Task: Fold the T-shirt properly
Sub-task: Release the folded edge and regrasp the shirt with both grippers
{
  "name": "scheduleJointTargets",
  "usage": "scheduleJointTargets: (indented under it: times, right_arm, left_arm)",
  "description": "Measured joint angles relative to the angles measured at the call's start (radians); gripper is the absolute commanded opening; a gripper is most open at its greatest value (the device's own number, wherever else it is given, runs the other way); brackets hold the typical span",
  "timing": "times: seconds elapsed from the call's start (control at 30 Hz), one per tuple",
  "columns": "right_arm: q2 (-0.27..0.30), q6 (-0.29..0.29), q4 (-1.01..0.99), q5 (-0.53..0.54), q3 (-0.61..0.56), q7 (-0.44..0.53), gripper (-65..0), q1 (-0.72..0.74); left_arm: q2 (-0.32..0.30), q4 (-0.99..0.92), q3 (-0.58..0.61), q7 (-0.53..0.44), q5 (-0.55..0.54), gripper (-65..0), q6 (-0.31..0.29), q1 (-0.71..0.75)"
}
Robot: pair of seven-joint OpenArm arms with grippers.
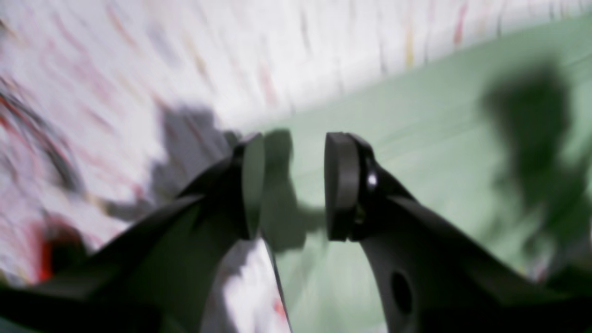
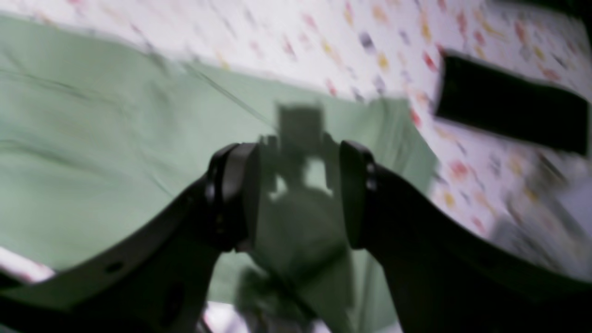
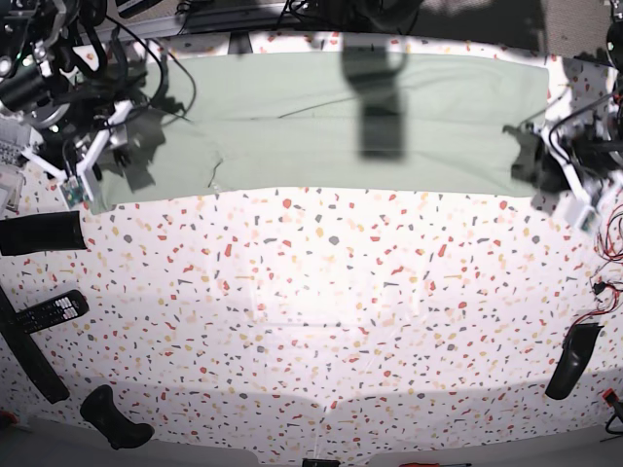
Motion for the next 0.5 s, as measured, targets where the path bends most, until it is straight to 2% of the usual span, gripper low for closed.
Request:
scheduleJointTargets:
  times: [0.07,0.2,0.27,0.4,0.5]
  right_arm:
    - [-0.001,0.002,-0.005,0.083,-0.001,0.075,-38.1,0.004]
    - [-0.052,0.074,-0.093,0.074,-0.009,0.093,-38.1,0.005]
    - [-0.072,0.111,-0.161,0.071,-0.009,0.135,-38.1,0.0]
    - [-0.085,0.119,-0.266,0.057,-0.009,0.156,-38.1,0.003]
    - [-0.085,0.119,-0.317,0.028,-0.009,0.174,-38.1,0.003]
  left_arm:
    - [0.023,0.013,-0.001,-0.12,0.003,-45.2,-0.004,-0.003]
    - [0.133,-0.02,0.0,-0.091,0.034,-45.2,-0.001,0.005]
    - [0.175,-0.045,0.0,-0.099,0.06,-45.2,-0.001,0.002]
    - [0.221,-0.154,0.0,-0.11,0.122,-45.2,-0.001,-0.002]
    - [0.222,-0.228,0.0,-0.097,0.118,-46.1,-0.01,0.005]
